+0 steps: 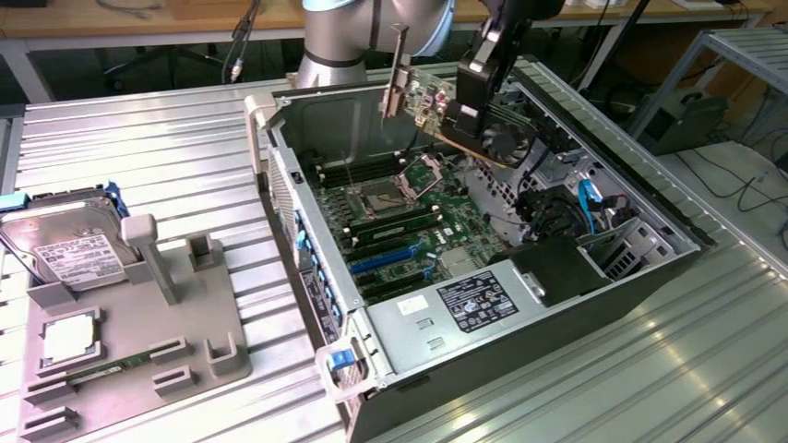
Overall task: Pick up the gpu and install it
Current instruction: 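Insert the gpu into the slot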
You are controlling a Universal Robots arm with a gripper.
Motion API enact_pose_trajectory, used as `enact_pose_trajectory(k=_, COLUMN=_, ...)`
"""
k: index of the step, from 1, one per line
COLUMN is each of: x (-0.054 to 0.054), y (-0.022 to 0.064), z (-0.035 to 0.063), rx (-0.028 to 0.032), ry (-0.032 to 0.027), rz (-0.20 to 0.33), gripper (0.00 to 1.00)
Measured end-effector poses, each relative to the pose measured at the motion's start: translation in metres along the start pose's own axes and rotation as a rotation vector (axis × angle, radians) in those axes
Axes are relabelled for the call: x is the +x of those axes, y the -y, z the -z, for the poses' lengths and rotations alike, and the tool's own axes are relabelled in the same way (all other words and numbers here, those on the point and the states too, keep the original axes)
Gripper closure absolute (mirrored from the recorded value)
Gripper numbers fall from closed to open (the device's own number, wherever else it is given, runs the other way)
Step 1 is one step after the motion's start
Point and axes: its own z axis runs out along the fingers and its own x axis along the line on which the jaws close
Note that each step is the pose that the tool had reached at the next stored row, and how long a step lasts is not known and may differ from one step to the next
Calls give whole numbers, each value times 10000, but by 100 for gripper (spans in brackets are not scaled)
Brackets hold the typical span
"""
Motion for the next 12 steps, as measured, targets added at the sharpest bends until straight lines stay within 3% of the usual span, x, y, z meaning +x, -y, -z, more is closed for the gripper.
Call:
enact_pose_trajectory(k=6, x=0, y=0, z=0, rx=-24, ry=-2, rz=1163, gripper=72)
enact_pose_trajectory(k=9, x=0, y=0, z=-1, rx=-44, ry=-3, rz=2112, gripper=72)
enact_pose_trajectory(k=12, x=0, y=0, z=-1, rx=-57, ry=-3, rz=2724, gripper=72)
